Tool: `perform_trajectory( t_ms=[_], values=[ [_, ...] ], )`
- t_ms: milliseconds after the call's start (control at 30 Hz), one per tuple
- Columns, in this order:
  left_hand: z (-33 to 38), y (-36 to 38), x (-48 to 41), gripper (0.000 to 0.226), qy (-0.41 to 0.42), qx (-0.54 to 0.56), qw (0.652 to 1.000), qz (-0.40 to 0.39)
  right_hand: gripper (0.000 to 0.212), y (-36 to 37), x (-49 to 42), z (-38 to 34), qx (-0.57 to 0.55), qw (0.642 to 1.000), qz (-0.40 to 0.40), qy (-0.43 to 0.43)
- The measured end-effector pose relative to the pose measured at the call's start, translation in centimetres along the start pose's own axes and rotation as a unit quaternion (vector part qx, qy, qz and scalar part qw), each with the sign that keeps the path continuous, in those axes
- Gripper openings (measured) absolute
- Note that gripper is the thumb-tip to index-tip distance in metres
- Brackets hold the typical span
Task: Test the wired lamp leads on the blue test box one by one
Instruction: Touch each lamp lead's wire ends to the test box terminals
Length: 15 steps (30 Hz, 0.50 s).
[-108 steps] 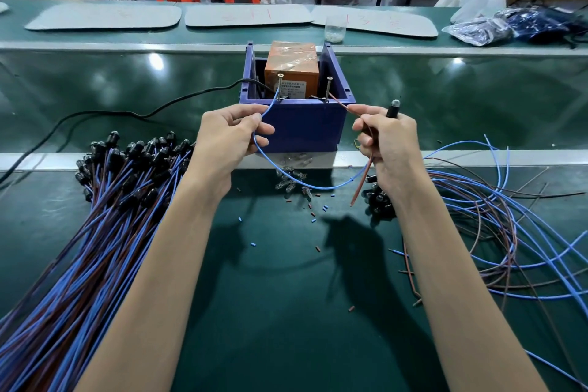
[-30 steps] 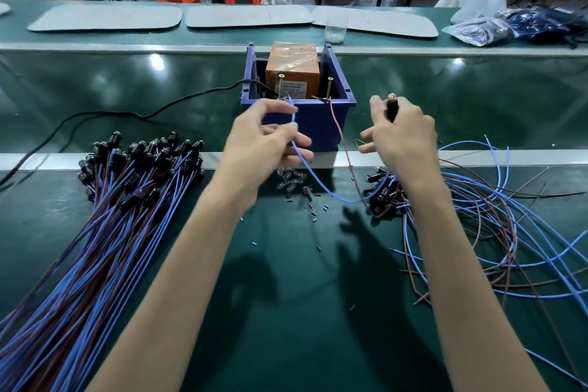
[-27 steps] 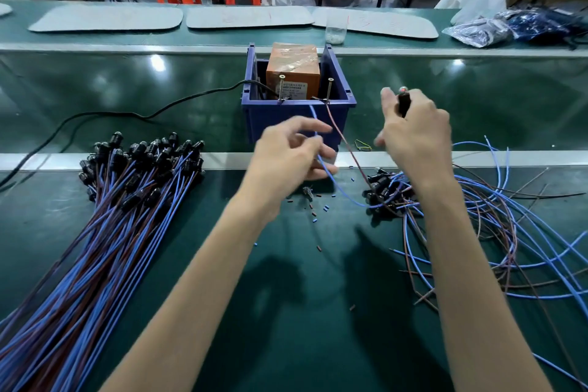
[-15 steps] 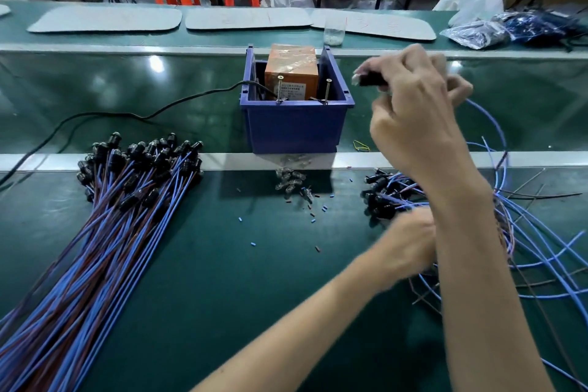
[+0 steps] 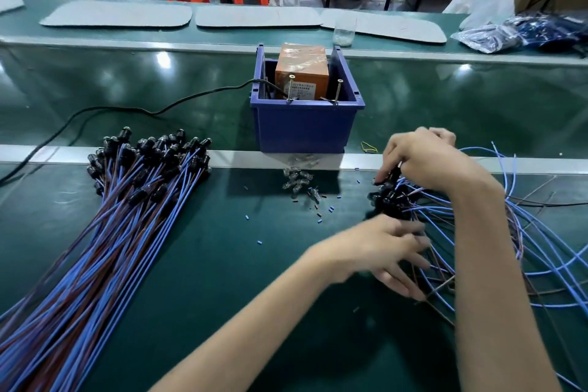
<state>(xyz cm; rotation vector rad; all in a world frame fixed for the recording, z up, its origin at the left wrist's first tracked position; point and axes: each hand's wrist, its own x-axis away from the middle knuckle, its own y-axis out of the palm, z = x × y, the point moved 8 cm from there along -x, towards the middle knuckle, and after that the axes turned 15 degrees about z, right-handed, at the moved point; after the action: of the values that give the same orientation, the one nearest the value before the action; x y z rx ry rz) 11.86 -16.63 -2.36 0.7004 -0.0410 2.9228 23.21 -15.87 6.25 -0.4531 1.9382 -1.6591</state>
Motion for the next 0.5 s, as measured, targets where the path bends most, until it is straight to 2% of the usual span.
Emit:
perform_trajectory(
  t_ms=[33,100,167,200,267,300,333,400,500],
  values=[
    [0.4,-1.9,0.2,0.045,0.018,-0.030,0.999,0.028,0.064,1.0,0.1,0.7,-0.006,1.000,-0.030,0.000],
    [2.0,-8.0,1.0,0.033,0.076,-0.122,0.978,0.149,0.061,2.7,0.3,1.9,-0.035,0.996,-0.080,0.011],
    [3.8,-14.7,2.8,0.016,0.123,-0.213,0.924,0.292,0.057,3.5,0.5,2.7,-0.080,0.992,-0.094,0.039],
    [4.2,-18.0,4.0,0.010,0.121,-0.258,0.885,0.368,0.055,3.6,0.6,3.0,-0.100,0.990,-0.087,0.050],
    [4.1,-23.8,7.1,0.016,0.059,-0.385,0.764,0.514,0.054,3.7,0.5,3.3,-0.127,0.987,-0.071,0.062],
    [3.5,-25.8,8.6,0.024,0.009,-0.437,0.709,0.553,0.054,3.7,0.4,3.3,-0.136,0.986,-0.069,0.064],
    [2.6,-27.2,9.5,0.032,-0.041,-0.468,0.679,0.565,0.054,3.8,0.4,3.3,-0.142,0.985,-0.071,0.065],
    [0.7,-28.5,10.1,0.045,-0.113,-0.475,0.679,0.549,0.056,3.9,0.3,3.4,-0.148,0.983,-0.078,0.069],
    [-0.2,-29.2,9.8,0.034,-0.114,-0.451,0.684,0.562,0.055,3.9,0.3,3.7,-0.156,0.981,-0.076,0.082]
  ],
)
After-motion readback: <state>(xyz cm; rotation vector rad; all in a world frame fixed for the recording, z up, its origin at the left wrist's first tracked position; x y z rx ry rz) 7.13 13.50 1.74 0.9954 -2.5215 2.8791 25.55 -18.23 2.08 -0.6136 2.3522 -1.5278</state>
